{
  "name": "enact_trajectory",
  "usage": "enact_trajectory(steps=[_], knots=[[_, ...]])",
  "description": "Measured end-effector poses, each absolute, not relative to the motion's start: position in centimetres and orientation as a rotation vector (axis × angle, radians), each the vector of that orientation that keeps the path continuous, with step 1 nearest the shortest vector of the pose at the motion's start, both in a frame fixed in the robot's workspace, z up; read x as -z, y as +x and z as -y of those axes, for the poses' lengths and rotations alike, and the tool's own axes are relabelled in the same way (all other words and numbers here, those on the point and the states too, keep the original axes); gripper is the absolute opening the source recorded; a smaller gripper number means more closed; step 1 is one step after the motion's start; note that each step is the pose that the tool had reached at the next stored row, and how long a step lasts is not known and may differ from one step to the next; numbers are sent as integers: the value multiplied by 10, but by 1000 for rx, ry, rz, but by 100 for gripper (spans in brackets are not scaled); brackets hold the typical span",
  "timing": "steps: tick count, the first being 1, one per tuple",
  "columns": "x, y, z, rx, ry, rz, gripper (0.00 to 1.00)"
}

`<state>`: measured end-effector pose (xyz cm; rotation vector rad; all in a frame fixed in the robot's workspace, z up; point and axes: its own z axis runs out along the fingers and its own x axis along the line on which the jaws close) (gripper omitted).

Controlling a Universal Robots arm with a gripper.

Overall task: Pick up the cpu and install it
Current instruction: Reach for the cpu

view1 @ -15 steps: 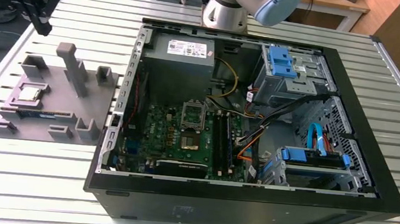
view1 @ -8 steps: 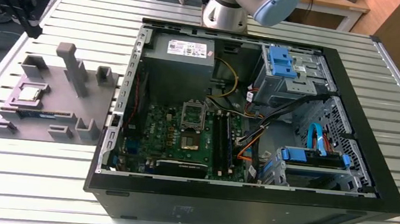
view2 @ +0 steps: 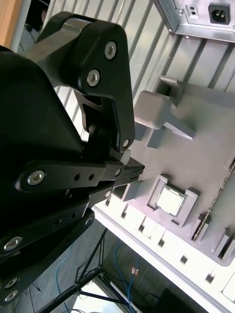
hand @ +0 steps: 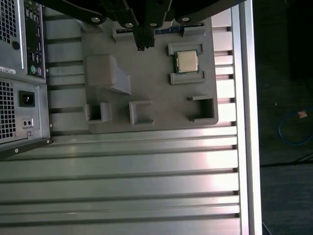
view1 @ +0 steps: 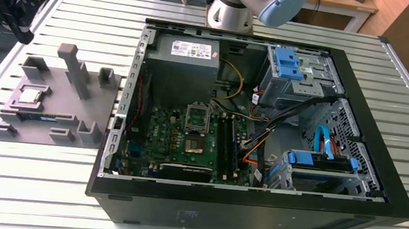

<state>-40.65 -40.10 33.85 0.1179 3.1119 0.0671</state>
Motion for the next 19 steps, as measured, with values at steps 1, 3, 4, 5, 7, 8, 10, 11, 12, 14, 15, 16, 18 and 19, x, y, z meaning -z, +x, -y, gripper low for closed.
enact_trajectory(steps=[1,3,4,5,7,8,10,11,12,14,15,16,18,19], knots=[[-337,-409,401,-67,118,-3112,11],[-334,-412,401,-67,118,-3113,11],[-333,-414,402,-67,118,-3113,11],[-331,-416,402,-67,118,-3113,11],[-329,-418,403,-66,118,-3114,11],[-328,-419,403,-66,118,-3114,11],[-327,-420,403,-66,118,-3115,11],[-327,-420,403,-66,118,-3115,11],[-327,-420,403,-66,118,-3115,11],[-327,-420,403,-66,118,-3115,11],[-327,-420,403,-66,118,-3115,11],[-327,-420,403,-66,118,-3115,11],[-326,-421,403,-66,118,-3114,11],[-326,-421,403,-66,118,-3115,11]])
